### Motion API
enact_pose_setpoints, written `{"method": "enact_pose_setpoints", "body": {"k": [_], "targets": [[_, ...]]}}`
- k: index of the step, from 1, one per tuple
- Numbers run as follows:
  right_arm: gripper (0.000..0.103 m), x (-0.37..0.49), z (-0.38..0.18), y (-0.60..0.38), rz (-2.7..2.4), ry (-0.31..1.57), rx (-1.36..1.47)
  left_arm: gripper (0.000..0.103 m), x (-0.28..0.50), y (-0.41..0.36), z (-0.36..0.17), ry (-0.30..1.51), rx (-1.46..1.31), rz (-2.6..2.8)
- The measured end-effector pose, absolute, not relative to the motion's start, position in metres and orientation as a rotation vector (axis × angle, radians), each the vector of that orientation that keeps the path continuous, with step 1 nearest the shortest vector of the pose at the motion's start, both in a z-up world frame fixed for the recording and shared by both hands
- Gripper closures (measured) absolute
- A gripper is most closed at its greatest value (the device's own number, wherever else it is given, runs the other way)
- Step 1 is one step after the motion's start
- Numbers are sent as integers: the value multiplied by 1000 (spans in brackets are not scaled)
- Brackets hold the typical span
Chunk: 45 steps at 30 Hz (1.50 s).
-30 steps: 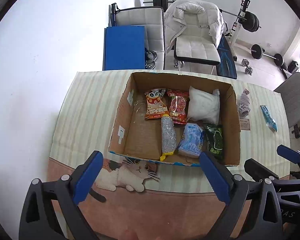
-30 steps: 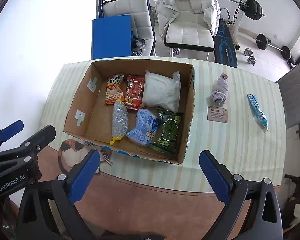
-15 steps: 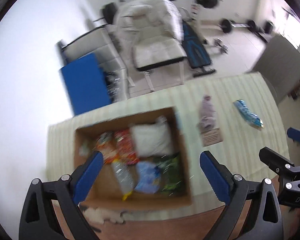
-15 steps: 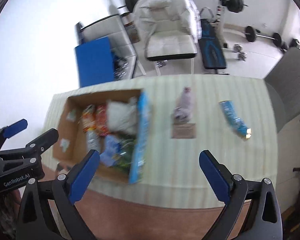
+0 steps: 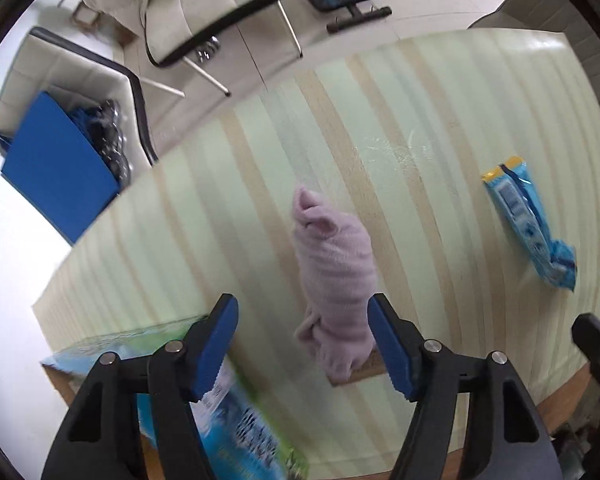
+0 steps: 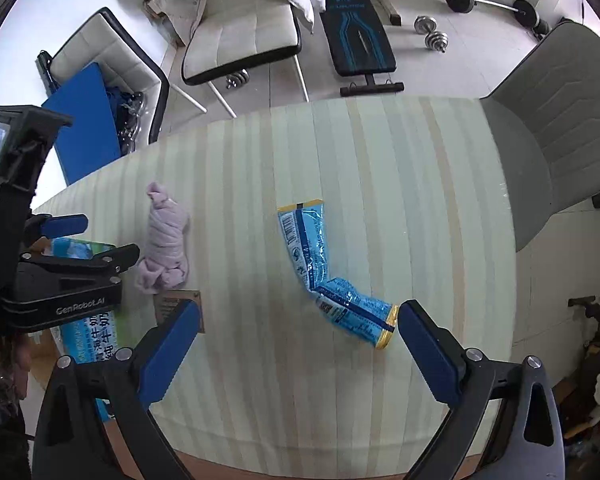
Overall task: Organize soft objects
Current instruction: 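Grasp the pink towel with left gripper while right gripper grasps the blue bar, then drop the towel and blue bar into the box and open both grippers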
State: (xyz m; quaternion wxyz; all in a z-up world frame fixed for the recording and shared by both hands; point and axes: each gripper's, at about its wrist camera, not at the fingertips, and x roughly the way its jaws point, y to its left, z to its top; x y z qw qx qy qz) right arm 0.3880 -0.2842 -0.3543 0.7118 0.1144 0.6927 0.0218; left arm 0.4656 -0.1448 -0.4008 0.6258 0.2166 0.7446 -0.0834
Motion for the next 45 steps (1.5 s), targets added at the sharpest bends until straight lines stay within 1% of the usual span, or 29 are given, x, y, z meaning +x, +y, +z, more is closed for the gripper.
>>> {"method": "enact_pose_setpoints", "body": {"k": [6, 7, 8, 9, 10, 11, 12, 13, 14, 17, 20, 25, 28, 32, 35, 39, 42, 45], "targets": [[8, 403, -410, -276, 94, 1642, 186, 38, 464, -153, -441, 1809, 434, -202], [11, 404, -416, -276, 95, 1657, 186, 42, 462, -154, -442, 1801, 424, -196], [15, 406, -422, -278, 91, 1670, 189, 49, 461, -154, -440, 1782, 403, -193], [18, 406, -427, -279, 87, 1682, 203, 54, 460, -154, -438, 1783, 374, -197], [23, 406, -433, -280, 82, 1694, 213, 66, 459, -154, -436, 1784, 348, -194], [31, 406, -437, -281, 75, 1699, 214, 66, 458, -153, -433, 1778, 330, -184], [36, 405, -440, -282, 58, 1701, 204, 67, 456, -152, -429, 1761, 310, -171], [51, 403, -442, -282, 40, 1700, 186, 68, 453, -151, -424, 1744, 289, -167], [58, 402, -442, -282, 26, 1689, 179, 69, 450, -151, -420, 1728, 271, -165], [69, 396, -441, -284, 7, 1681, 216, 69, 436, -150, -394, 1668, 211, -176], [70, 384, -432, -284, 0, 1657, 262, 69, 415, -138, -352, 1592, 125, -212], [70, 356, -389, -267, 26, 1601, 372, 69, 376, -100, -283, 1487, 25, -278], [70, 337, -355, -247, 64, 1552, 427, 69, 351, -61, -247, 1441, 23, -279], [70, 311, -305, -198, 149, 1477, 464, 69, 329, 16, -213, 1411, 14, -244], [70, 298, -269, -143, 236, 1431, 504, 69, 319, 80, -199, 1401, -6, -191], [70, 297, -240, -63, 341, 1405, 546, 69, 312, 158, -195, 1414, -33, -125], [70, 293, -233, 1, 399, 1414, 527, 69, 315, 209, -212, 1463, -43, -64], [70, 302, -247, 66, 423, 1454, 523, 69, 317, 249, -238, 1549, -80, -37]]}}
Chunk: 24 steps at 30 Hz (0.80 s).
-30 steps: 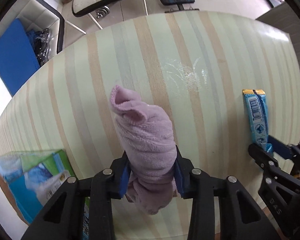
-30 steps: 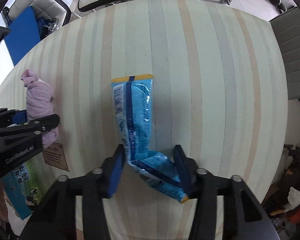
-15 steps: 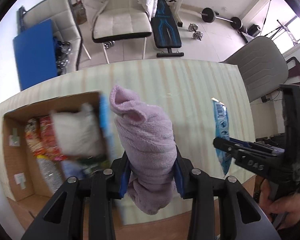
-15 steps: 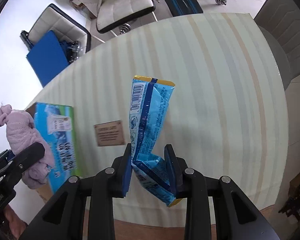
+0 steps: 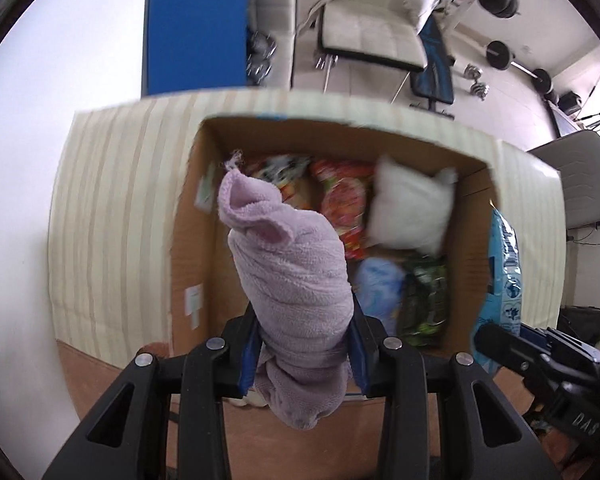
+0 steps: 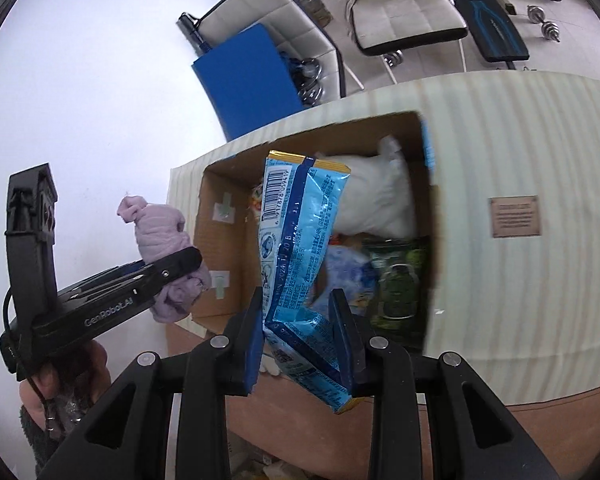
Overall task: Organize soft objects
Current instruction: 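Drop the towel and blue bar into the box and open both grippers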
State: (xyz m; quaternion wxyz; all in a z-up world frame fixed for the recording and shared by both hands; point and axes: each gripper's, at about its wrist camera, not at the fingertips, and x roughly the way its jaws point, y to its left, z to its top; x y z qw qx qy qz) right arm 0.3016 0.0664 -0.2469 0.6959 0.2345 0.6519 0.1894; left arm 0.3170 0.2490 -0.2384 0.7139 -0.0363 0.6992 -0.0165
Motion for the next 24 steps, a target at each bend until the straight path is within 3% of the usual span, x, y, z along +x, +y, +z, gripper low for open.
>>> {"method": "enact_pose_setpoints", "body": {"k": [8, 16, 18, 20, 22, 24], "targets": [[70, 313, -300, 178, 414, 1542, 456, 69, 327, 294, -302, 1695, -120, -12], [68, 321, -344, 209, 426, 1651, 416, 63, 331, 302, -329, 1781, -191, -8], [63, 320, -348, 213, 450, 1678, 407, 61, 330, 303, -326, 1770, -203, -6], [40, 317, -349, 215, 440, 1685, 370, 49, 329, 306, -325, 1756, -186, -16], [24, 316, -346, 214, 432, 1675, 330, 46, 327, 302, -321, 1748, -182, -21], [24, 315, -343, 208, 425, 1669, 309, 42, 327, 300, -316, 1723, -151, -16]]}}
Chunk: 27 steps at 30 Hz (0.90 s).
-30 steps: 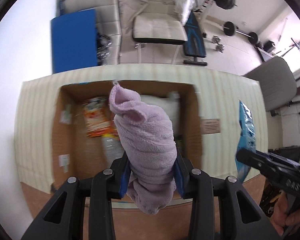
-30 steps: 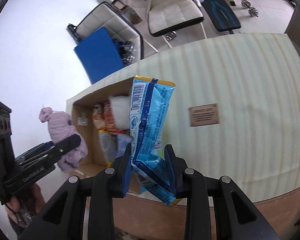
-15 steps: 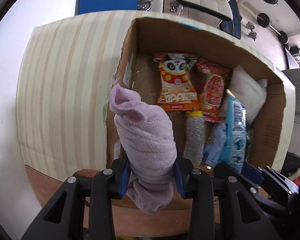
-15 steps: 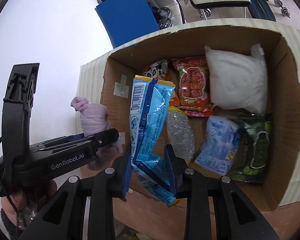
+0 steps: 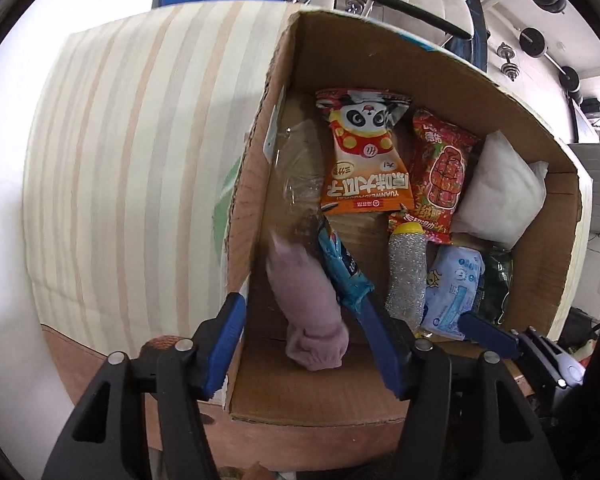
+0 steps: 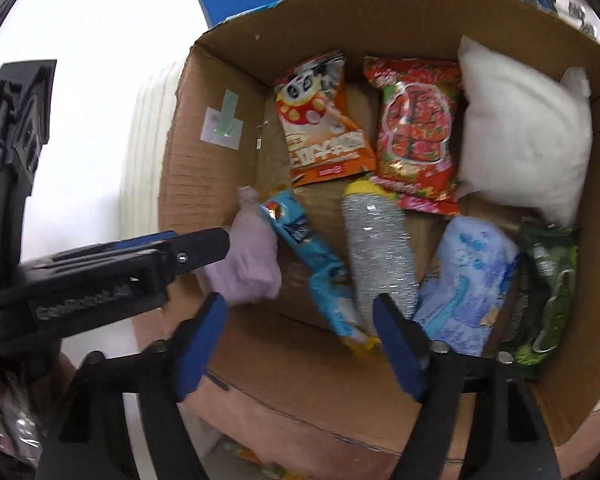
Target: Organize soft objects
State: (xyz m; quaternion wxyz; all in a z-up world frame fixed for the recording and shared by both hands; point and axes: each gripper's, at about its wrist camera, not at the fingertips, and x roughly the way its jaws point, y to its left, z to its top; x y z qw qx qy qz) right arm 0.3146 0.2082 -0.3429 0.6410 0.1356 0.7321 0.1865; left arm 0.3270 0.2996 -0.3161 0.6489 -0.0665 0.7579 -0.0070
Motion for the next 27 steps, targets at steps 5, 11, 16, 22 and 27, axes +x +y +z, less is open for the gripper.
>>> {"method": "enact_pose_setpoints", "body": {"k": [5, 11, 16, 22, 27], "targets": [[24, 309, -330, 184, 374, 1652, 255, 26, 321, 290, -301, 1658, -127, -30], [24, 296, -303, 143, 274, 1589, 142, 10, 297, 271, -271, 1531, -72, -7], [17, 280, -279, 106, 199, 1529, 105, 4, 277, 249, -250, 1439, -53, -5], [6, 255, -243, 63, 90, 1456, 85, 4, 256, 229, -225, 1343, -22, 1], [6, 237, -216, 46, 17, 1399, 57, 4, 239, 216, -202, 1258, 18, 10]]}}
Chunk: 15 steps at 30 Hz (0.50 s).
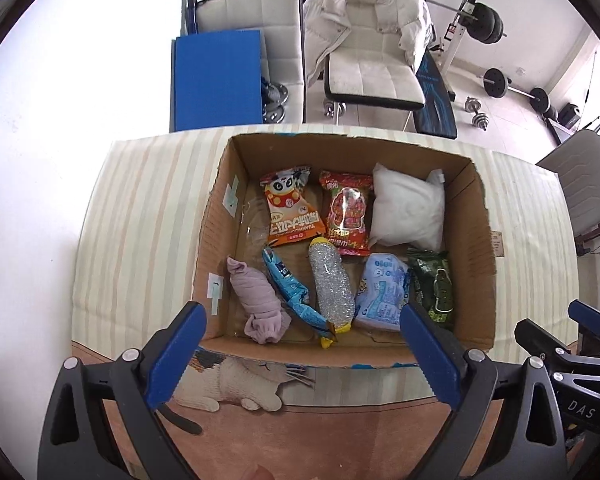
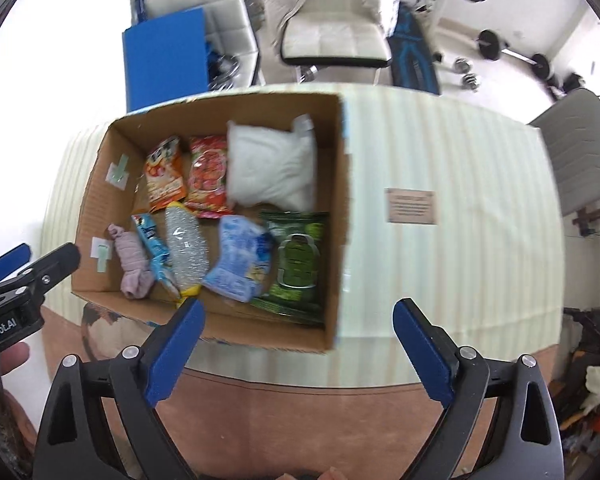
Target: Organize soft objects
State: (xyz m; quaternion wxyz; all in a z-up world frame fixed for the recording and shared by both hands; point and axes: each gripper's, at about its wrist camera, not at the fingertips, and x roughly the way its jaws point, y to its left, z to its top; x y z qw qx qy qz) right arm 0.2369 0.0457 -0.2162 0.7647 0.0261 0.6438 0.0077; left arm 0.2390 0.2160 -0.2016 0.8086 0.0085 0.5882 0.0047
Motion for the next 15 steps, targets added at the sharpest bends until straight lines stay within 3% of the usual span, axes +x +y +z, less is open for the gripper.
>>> {"method": "enact_pose_setpoints", "body": {"k": [15], "targets": [[3, 196, -157, 23, -15, 1291, 135, 4, 194, 191, -132, 1122, 76, 1]]}}
